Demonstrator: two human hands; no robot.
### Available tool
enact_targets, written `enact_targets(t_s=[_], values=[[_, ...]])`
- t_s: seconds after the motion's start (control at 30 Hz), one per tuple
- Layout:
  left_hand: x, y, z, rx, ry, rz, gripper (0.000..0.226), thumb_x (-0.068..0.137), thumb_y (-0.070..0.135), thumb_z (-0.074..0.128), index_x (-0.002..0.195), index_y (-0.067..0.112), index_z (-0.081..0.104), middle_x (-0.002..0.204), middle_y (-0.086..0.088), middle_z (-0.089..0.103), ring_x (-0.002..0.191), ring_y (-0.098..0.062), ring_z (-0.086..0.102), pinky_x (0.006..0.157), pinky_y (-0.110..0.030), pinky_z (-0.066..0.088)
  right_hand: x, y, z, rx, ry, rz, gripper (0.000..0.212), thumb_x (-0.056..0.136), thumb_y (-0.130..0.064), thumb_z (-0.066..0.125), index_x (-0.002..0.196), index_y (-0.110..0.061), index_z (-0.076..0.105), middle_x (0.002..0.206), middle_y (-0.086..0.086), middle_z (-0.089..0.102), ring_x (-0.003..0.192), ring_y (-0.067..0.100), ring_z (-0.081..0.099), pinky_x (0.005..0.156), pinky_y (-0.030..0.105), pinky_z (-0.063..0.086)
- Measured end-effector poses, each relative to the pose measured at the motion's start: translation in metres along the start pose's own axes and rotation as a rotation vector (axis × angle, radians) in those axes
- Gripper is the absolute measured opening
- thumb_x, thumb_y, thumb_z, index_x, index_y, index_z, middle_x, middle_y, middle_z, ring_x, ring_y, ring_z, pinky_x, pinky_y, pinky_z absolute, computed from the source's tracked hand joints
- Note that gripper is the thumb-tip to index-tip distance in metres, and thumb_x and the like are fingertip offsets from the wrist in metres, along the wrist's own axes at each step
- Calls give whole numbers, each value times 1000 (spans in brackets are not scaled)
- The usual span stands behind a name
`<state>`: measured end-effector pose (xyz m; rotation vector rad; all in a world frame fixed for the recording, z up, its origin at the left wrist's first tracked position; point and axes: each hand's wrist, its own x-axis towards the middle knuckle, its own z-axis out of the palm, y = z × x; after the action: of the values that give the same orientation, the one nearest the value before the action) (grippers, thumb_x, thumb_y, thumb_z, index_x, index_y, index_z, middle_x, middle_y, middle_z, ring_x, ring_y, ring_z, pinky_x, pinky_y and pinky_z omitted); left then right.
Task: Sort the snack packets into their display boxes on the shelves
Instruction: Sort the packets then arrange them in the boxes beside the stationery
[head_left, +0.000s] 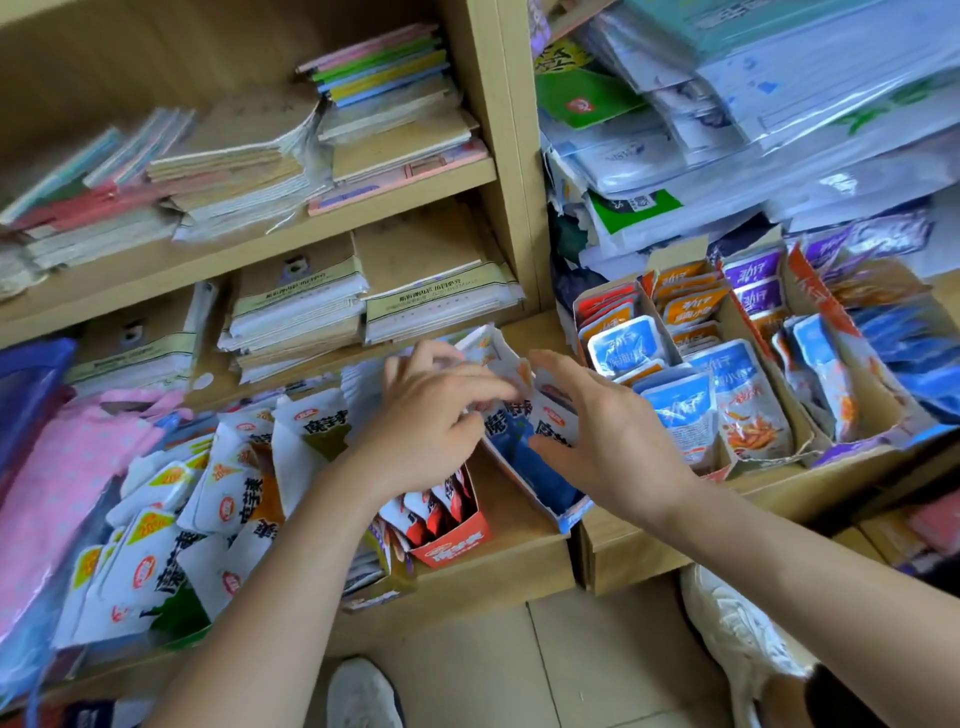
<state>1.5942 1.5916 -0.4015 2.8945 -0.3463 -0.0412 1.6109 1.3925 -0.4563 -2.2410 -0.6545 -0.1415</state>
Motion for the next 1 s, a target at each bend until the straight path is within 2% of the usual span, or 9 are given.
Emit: enact_targets(t_s=[0.1, 0.2, 0.3, 0.43, 0.53, 0.6, 0.7, 0.87, 1.0], values=[[-5, -10, 1, -79, 134, 17, 34, 93, 17, 58, 110, 44, 71, 116, 24, 61, 122, -10, 43, 93, -32, 18, 16, -3, 3, -147, -54, -13, 88, 88, -27, 74, 155, -40, 19, 119, 0, 57, 95, 24, 67, 71, 43, 61], [-7, -18, -1, 98, 323, -76, 31, 85, 47, 56, 109, 39, 73, 116, 24, 66, 119, -13, 44, 91, -35, 21, 30, -5, 5, -232, -109, -21, 79, 89, -26, 71, 155, -34, 28, 110, 2, 53, 90, 28, 66, 69, 43, 60], [-8, -17, -2, 208, 220, -124, 55, 82, 67, 47, 126, 40, 66, 129, 23, 62, 131, -15, 37, 98, -40, 18, 34, -4, 7, -177, -99, -22, 57, 85, -25, 73, 138, -25, 53, 106, 1, 55, 89, 27, 67, 68, 40, 60], [-7, -15, 1, 273, 77, -135, 73, 81, 77, 37, 143, 40, 51, 144, 25, 50, 141, -13, 21, 106, -42, 10, 25, -5, 9, -99, -48, -53, 37, 84, -18, 72, 119, -22, 64, 106, 1, 70, 88, 24, 70, 65, 40, 60], [-5, -13, 1, 279, 47, -151, 76, 79, 78, 37, 144, 39, 48, 146, 24, 45, 143, -15, 16, 108, -43, 7, 14, -7, 9, -55, -2, 14, 25, 88, -17, 69, 112, -22, 64, 106, 0, 74, 87, 20, 71, 65, 34, 61], [-4, -14, 2, 288, 40, -159, 76, 79, 77, 41, 143, 37, 47, 143, 20, 46, 142, -16, 17, 108, -43, 9, 3, -6, 6, -8, 86, 103, 15, 87, -17, 68, 99, -23, 62, 93, -2, 72, 77, 17, 66, 60, 33, 56], [-1, -14, 2, 287, 11, -179, 74, 80, 74, 49, 142, 34, 46, 132, 12, 51, 137, -18, 20, 102, -43, 13, -15, -4, 0, 99, 215, 228, 17, 88, -22, 70, 93, -28, 56, 86, -11, 66, 73, 11, 62, 59, 28, 52], [6, -8, -1, 250, -4, -178, 48, 88, 61, 59, 130, 39, 57, 124, 12, 55, 130, -19, 23, 98, -43, 14, -32, -3, 6, 104, 258, 277, 20, 88, -25, 72, 99, -24, 56, 100, -4, 70, 88, 15, 68, 67, 38, 58], [3, -8, -2, 151, 17, -157, 18, 89, 50, 65, 105, 43, 63, 115, 21, 60, 138, -15, 24, 101, -43, 10, -33, -5, 6, 95, 263, 284, 23, 88, -25, 73, 101, -25, 54, 102, -3, 68, 91, 16, 68, 67, 39, 59]])
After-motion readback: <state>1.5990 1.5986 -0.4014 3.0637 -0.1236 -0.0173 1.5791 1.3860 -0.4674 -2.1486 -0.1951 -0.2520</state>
